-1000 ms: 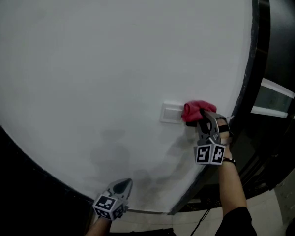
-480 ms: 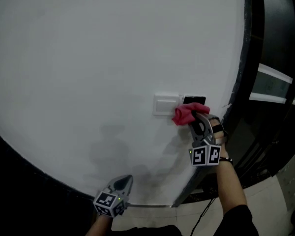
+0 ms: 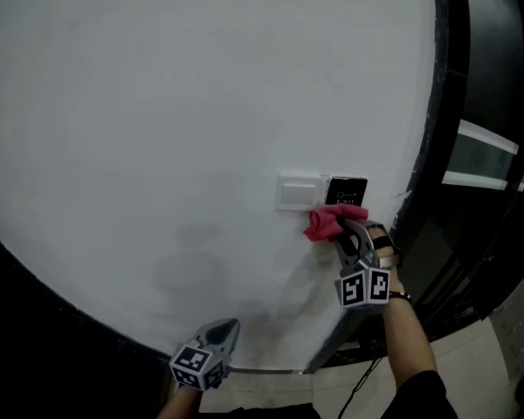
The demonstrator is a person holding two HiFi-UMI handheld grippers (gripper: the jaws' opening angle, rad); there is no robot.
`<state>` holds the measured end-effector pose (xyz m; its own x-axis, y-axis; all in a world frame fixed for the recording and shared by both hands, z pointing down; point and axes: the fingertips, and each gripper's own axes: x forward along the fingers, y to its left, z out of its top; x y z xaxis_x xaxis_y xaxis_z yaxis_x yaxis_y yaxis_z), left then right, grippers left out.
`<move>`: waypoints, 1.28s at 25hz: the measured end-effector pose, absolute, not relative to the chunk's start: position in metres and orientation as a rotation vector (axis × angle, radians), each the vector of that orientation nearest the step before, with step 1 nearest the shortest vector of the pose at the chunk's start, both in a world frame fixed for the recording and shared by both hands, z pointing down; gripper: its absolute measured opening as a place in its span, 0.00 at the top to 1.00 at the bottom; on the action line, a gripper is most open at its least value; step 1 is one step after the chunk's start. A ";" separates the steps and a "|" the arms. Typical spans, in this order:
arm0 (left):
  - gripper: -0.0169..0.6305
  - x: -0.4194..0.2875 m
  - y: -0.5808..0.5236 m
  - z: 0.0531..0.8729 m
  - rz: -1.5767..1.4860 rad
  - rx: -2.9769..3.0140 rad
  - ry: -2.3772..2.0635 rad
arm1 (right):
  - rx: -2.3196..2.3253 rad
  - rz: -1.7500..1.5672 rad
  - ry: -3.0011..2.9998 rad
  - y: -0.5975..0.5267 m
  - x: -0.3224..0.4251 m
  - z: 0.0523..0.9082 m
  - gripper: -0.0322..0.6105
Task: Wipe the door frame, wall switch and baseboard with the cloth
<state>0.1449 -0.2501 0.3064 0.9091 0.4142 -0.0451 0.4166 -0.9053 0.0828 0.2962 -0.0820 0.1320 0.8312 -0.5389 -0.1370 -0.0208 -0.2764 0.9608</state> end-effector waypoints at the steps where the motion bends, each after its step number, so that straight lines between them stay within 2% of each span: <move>1: 0.97 0.142 -0.252 0.307 -0.038 2.979 0.651 | 1.791 -0.531 -0.440 -0.086 0.293 0.134 0.85; 4: 0.97 0.135 -0.259 0.308 -0.028 2.978 0.647 | 1.809 -0.600 -0.455 -0.100 0.277 0.121 0.85; 9: 0.97 0.128 -0.275 0.304 -0.051 2.969 0.602 | 1.855 -0.769 -0.377 -0.122 0.253 0.042 0.85; 14: 0.97 0.117 -0.290 0.305 -0.090 2.955 0.567 | 1.848 -0.786 -0.316 -0.157 0.254 -0.006 0.85; 20: 0.97 0.108 -0.304 0.311 -0.060 2.953 0.511 | 1.818 -0.652 -0.290 -0.175 0.282 0.029 0.85; 32: 0.97 0.108 -0.312 0.322 0.004 2.953 0.540 | 1.803 -0.666 -0.276 -0.180 0.278 0.083 0.85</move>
